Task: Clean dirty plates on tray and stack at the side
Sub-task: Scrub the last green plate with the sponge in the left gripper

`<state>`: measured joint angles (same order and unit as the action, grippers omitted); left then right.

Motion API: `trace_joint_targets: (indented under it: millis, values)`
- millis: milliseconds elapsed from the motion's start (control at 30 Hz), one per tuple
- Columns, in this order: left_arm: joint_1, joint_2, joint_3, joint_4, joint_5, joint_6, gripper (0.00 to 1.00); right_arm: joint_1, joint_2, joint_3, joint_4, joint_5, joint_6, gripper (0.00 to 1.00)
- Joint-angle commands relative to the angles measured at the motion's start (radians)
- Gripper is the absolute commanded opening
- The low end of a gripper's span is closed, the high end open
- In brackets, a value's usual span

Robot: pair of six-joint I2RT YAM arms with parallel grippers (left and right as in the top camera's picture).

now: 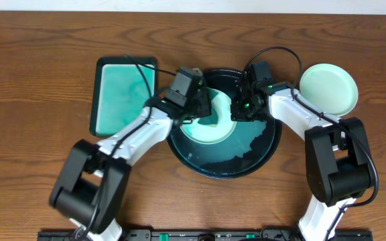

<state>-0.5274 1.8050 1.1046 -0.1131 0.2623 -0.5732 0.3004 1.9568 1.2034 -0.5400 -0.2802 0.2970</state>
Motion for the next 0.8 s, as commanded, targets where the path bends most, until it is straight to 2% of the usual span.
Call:
trace_joint_targets:
  millis: [0, 133, 433, 567, 767]
  values:
    - [-0.028, 0.072, -0.004, 0.064, -0.022, -0.008, 0.07, 0.0, 0.033, -0.001, -0.014, -0.009, -0.029, 0.01]
    - [-0.035, 0.142, -0.004, 0.108, -0.099, -0.008, 0.07, 0.0, 0.033, -0.001, -0.014, -0.009, -0.029, 0.01]
    - [0.014, 0.182, -0.004, -0.007, -0.528, 0.084, 0.08, 0.0, 0.033, -0.001, -0.025, -0.008, -0.029, 0.01]
    - [0.05, 0.165, -0.003, -0.044, -0.597, 0.155, 0.07, 0.0, 0.033, -0.001, -0.025, -0.008, -0.029, 0.01]
    - [0.072, 0.093, -0.002, -0.05, -0.57, 0.18, 0.07, 0.0, 0.033, -0.001, -0.028, -0.008, -0.029, 0.01]
